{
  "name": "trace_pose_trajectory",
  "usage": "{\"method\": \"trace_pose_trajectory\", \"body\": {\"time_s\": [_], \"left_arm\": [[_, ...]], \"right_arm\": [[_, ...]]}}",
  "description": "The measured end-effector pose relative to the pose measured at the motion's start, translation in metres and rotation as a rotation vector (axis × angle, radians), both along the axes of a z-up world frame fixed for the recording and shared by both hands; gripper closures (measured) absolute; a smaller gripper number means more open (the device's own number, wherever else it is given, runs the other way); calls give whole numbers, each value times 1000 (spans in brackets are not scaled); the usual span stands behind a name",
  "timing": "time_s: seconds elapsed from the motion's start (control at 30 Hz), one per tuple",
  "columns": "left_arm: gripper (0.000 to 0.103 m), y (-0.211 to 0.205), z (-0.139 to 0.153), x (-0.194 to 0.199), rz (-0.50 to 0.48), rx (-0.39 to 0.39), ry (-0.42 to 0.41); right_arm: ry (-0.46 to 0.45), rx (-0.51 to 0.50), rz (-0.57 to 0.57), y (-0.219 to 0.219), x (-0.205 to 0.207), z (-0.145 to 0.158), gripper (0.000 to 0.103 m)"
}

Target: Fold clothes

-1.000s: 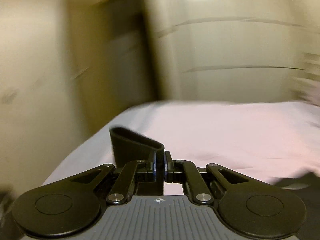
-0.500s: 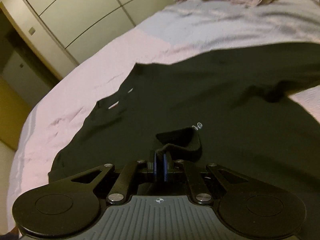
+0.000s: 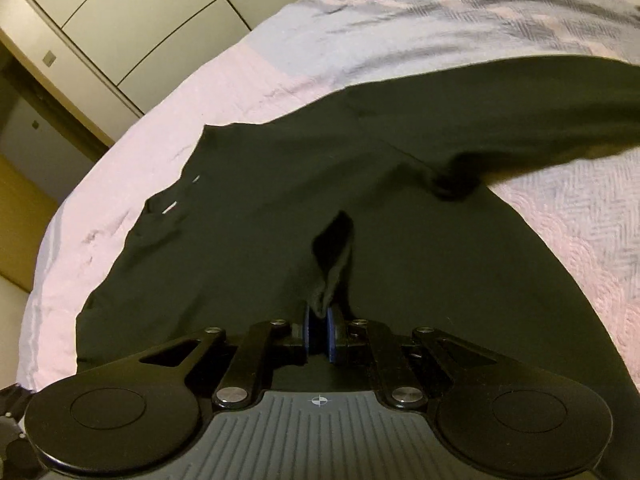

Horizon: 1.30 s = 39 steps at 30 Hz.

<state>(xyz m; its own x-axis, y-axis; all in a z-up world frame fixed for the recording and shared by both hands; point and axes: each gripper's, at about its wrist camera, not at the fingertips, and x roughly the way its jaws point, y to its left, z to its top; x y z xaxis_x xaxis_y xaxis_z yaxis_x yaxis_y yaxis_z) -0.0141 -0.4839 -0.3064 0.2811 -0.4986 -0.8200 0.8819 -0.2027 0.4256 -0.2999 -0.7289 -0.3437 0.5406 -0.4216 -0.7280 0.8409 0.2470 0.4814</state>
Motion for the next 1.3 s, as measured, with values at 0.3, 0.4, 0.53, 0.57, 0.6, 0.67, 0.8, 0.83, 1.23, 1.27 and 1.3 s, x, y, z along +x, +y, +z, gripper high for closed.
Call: {"method": "trace_pose_trajectory", "body": {"time_s": [0.3, 0.4, 0.53, 0.57, 0.6, 0.67, 0.8, 0.83, 1.23, 1.27, 1.3], "left_arm": [[72, 3, -7, -9, -4, -32, -22], [69, 4, -12, -4, 22, -23, -6], [85, 6, -14, -4, 12, -15, 17], [86, 7, -14, -4, 11, -14, 18], [86, 7, -13, -3, 19, -12, 31], [86, 8, -12, 0, 36, -8, 57], [84, 14, -2, 14, 76, -3, 161], [82, 17, 3, 19, 86, -5, 198], [78, -57, 32, 137, 253, -96, 553], [78, -71, 29, 145, 253, -87, 573], [78, -84, 24, 151, 246, -72, 592]], "right_arm": [[29, -111, 5, -31, 0, 25, 97], [46, -137, 12, -45, 0, 29, 97], [93, -97, 39, -52, 3, 20, 97], [111, -75, 46, -52, 3, 16, 97], [129, -58, 44, -51, 2, 14, 95], [173, -39, 8, -46, -1, 14, 69], [232, -54, -50, -21, -2, 31, 52], [228, -64, -14, -11, 6, 35, 52], [97, -177, 586, 108, 177, 39, 52], [83, -183, 622, 114, 194, 36, 52], [74, -187, 653, 120, 210, 32, 52]]}}
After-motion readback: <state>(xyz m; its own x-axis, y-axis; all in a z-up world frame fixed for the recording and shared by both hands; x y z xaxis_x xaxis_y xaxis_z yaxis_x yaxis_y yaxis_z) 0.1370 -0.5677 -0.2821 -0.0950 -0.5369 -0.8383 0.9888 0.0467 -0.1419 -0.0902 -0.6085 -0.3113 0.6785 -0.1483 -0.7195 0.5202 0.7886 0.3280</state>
